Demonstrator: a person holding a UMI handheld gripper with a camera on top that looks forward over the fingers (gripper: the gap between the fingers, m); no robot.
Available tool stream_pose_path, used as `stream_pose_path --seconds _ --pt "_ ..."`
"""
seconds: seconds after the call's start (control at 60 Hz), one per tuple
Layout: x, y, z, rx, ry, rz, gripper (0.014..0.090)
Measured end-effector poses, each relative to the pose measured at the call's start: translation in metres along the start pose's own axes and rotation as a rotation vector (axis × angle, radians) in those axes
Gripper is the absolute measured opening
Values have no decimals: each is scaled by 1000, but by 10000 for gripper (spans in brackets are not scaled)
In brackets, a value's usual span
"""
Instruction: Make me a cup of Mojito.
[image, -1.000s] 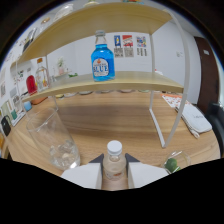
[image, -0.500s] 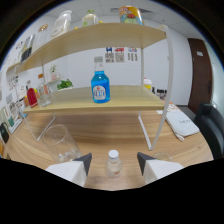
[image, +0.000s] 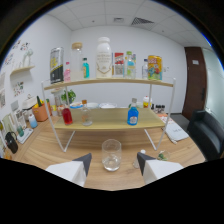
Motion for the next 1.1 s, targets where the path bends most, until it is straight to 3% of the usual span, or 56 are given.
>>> stream_pose_path --seconds 0.167,0.55,0.8,1.1 --pt "-49 -26 -23 47 -17 -4 850" --pt "-155 -144 -55 216 -93 1 864" --pt "-188 -199 -25 274 -113 -6 861" --pt "-215 -255 52 298 -120 17 864"
